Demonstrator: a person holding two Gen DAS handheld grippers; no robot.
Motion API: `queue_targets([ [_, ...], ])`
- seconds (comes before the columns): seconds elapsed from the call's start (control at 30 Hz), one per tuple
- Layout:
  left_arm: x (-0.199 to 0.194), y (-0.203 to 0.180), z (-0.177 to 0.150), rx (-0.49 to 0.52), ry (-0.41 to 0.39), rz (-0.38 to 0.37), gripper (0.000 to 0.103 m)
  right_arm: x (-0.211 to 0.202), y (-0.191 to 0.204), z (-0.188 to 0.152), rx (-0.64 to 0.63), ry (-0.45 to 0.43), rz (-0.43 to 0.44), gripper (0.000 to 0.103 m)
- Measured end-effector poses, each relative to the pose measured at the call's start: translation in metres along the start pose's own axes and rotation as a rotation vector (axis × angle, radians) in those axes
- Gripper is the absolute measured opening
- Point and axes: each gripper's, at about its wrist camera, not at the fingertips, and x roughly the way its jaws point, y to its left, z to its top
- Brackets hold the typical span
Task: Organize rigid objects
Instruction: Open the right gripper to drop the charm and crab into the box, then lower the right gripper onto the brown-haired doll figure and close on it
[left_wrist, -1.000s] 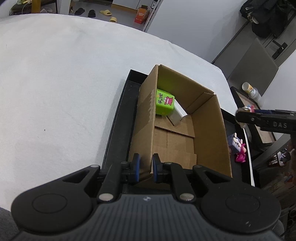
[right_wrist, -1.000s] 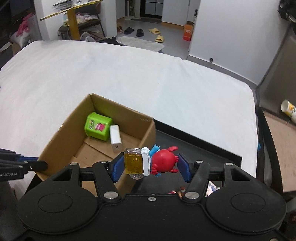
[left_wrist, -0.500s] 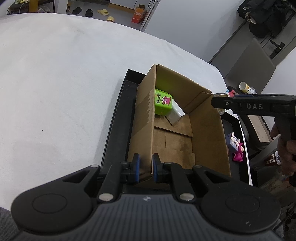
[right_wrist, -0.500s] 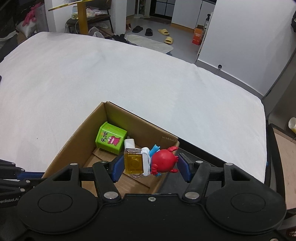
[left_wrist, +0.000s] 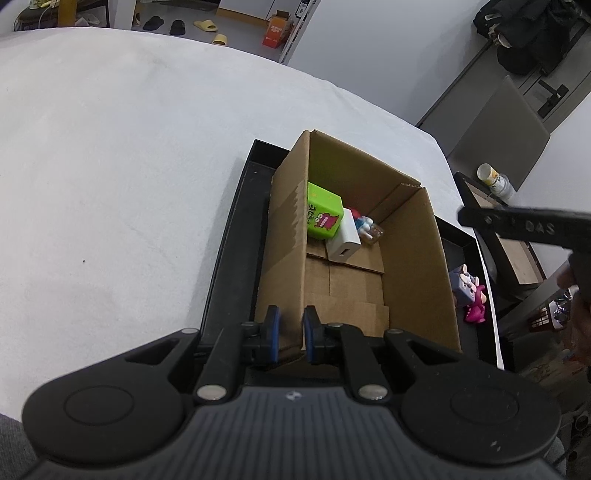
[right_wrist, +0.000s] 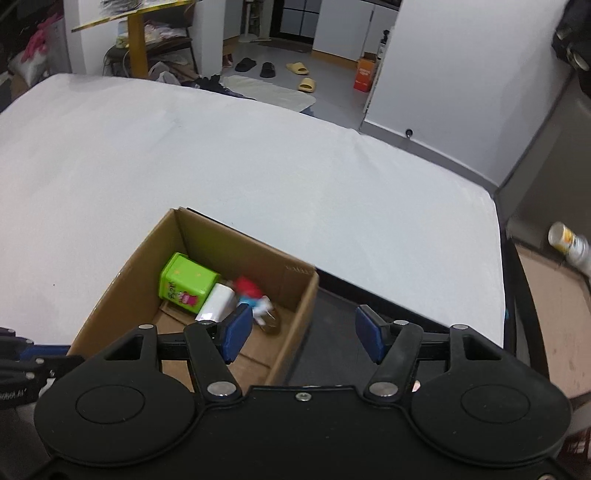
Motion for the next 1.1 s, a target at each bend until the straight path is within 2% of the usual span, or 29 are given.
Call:
queue_targets([
  [0.43,-0.002,-0.004,0.0,0.007,-0.004,0.018,0.012,-0.011,-0.047,-0.047,0.146,0.038,0.001,0.063],
  [0.8,-0.002,-0.001,0.001,-0.025,-0.009,0.016,0.012,-0.014,-0.079,-0.074,0.244,0.042,-0.003,0.07],
  [0.9,-0.003,-0.004,0.0,-0.012,-0.014,0.026,0.012,-0.011,-0.088,-0.083,0.281,0.049,-0.012,0.074],
  [1.1,-0.003,-0.006,-0.001,-0.005,-0.016,0.033,0.012,-0.001,-0.097,-0.099,0.343,0.064,0.005,0.076],
])
